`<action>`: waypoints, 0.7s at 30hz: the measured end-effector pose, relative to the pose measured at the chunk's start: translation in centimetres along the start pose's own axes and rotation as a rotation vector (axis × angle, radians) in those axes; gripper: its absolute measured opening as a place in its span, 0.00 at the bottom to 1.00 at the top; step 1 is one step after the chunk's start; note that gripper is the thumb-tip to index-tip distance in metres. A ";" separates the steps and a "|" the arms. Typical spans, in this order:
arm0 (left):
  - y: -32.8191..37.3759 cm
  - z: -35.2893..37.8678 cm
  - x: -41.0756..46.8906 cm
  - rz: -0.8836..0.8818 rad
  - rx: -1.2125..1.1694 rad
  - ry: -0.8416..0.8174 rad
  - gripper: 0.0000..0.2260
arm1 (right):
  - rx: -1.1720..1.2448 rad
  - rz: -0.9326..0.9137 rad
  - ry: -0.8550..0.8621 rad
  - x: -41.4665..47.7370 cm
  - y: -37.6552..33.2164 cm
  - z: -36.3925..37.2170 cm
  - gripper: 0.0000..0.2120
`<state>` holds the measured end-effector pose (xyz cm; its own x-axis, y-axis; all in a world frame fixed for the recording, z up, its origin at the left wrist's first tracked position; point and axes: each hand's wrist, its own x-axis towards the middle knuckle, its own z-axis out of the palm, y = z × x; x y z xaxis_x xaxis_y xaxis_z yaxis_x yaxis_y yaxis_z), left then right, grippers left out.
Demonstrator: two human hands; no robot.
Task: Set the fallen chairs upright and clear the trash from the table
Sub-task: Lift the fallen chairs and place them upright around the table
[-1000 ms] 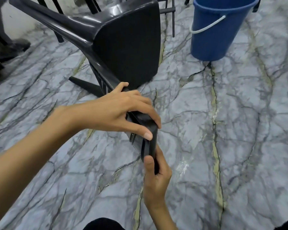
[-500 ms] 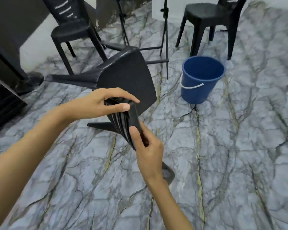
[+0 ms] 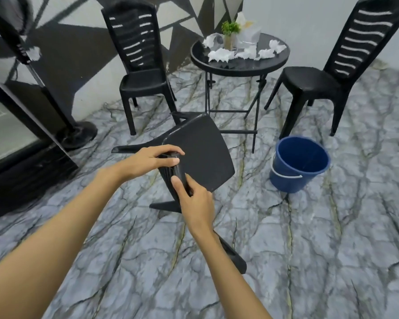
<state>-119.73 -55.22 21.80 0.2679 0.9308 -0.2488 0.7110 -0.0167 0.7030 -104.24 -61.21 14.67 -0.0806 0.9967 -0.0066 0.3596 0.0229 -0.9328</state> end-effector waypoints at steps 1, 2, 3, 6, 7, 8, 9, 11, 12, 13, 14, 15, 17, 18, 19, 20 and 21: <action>-0.5 -1.0 0.0 -0.003 0.000 0.005 0.14 | -0.029 -0.015 0.008 0.5 -0.8 0.7 0.23; -1.0 -2.0 0.1 0.000 0.003 0.004 0.13 | -0.059 -0.028 0.018 1.1 -1.5 1.4 0.23; -1.5 -3.0 0.3 0.003 0.005 -0.006 0.12 | -0.093 -0.032 0.028 1.7 -2.0 2.1 0.24; -2.9 -6.0 1.1 0.028 0.038 -0.018 0.14 | -0.149 -0.073 0.043 3.9 -3.9 3.5 0.24; -3.3 -7.1 1.6 0.037 0.049 -0.014 0.14 | -0.162 -0.090 0.030 5.0 -4.8 3.7 0.23; -3.6 -8.3 2.1 0.042 0.053 -0.017 0.15 | -0.184 -0.105 0.018 6.1 -5.8 4.0 0.23; -3.9 -9.5 2.6 0.044 0.052 -0.021 0.15 | -0.218 -0.114 0.008 7.3 -6.8 4.4 0.24; -4.6 -12.2 3.6 0.043 0.045 -0.025 0.14 | -0.275 -0.108 -0.018 9.9 -9.2 5.4 0.25; -5.1 -13.6 4.1 0.040 0.037 -0.020 0.14 | -0.300 -0.103 -0.027 11.1 -10.4 6.1 0.25; -5.6 -15.0 4.6 0.036 0.020 -0.009 0.13 | -0.327 -0.103 -0.038 12.4 -11.5 6.9 0.26; -6.3 -16.4 5.0 0.033 -0.004 0.006 0.13 | -0.352 -0.104 -0.050 13.6 -12.5 7.8 0.25; -7.0 -17.8 5.4 0.029 -0.022 0.021 0.13 | -0.370 -0.103 -0.058 14.7 -13.5 8.8 0.25; -8.3 -20.3 6.0 0.024 -0.046 0.040 0.15 | -0.370 -0.091 -0.055 16.8 -15.4 10.6 0.24; -9.2 -21.7 6.4 0.023 -0.064 0.047 0.17 | -0.369 -0.083 -0.052 17.9 -16.4 11.7 0.25; -9.9 -22.9 6.9 0.029 -0.076 0.055 0.19 | -0.366 -0.073 -0.047 18.8 -17.2 12.4 0.25; -10.5 -23.9 7.4 0.044 -0.082 0.060 0.20 | -0.360 -0.065 -0.045 19.6 -17.8 13.0 0.26; -11.2 -25.0 8.0 0.062 -0.089 0.059 0.19 | -0.356 -0.060 -0.045 20.4 -18.4 13.8 0.26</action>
<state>-141.81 -38.46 28.64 0.2684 0.9490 -0.1653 0.6331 -0.0445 0.7728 -125.27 -42.37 26.72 -0.1490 0.9886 0.0209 0.6533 0.1143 -0.7484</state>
